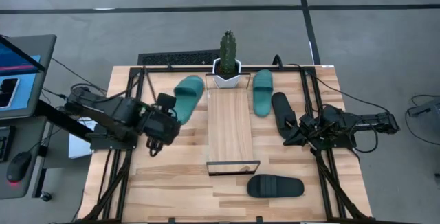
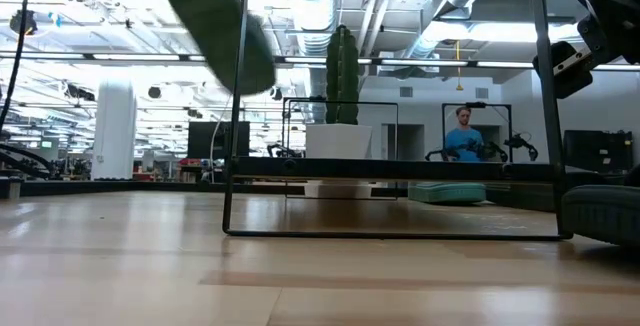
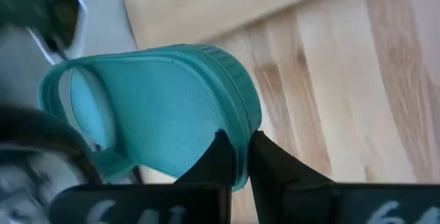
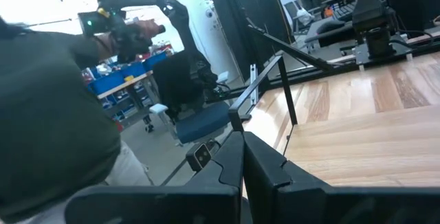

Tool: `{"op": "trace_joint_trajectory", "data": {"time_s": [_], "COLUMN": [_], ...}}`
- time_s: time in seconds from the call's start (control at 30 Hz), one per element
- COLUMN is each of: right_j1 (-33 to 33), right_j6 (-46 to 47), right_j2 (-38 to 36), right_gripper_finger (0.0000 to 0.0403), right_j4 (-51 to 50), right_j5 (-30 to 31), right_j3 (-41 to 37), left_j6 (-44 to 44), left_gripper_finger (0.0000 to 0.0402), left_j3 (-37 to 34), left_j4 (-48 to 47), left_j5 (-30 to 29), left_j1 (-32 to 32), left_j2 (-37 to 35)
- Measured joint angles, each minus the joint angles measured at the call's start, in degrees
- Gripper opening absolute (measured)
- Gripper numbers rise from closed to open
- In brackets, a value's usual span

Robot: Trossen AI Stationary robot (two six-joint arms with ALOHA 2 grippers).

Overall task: Pick and place slides into the shelf
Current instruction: Put the left green slipper on the shelf

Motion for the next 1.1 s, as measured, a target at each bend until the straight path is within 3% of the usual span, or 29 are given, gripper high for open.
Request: {"op": "trace_joint_trajectory", "data": {"time_s": [0.43,0.67,0.87,1.0,1.1], "right_j1": [0.00,0.00,0.01,0.01,0.00], "right_j6": [0.00,0.00,0.00,0.00,-0.02], "right_j2": [0.01,0.01,0.00,0.00,-0.01], "right_gripper_finger": [0.0000,0.0000,0.0000,0.0000,0.0000], "right_j4": [-0.01,-0.01,-0.01,-0.01,-0.01], "right_j5": [-0.02,0.00,0.00,0.00,0.00], "right_j3": [-0.01,-0.01,0.00,0.01,0.01], "left_j6": [17.51,28.91,45.00,53.22,54.71], "left_gripper_finger": [0.0011,0.0011,0.0011,0.0015,0.0008], "left_j3": [6.57,6.79,6.79,6.79,6.86], "left_j4": [0.10,9.68,20.92,21.82,21.65], "left_j5": [-9.58,-10.84,-13.26,-18.08,-18.31], "left_j1": [-12.22,-15.24,-16.07,-15.47,-13.38], "left_j2": [-1.73,-1.77,-1.77,-1.76,-0.93]}}
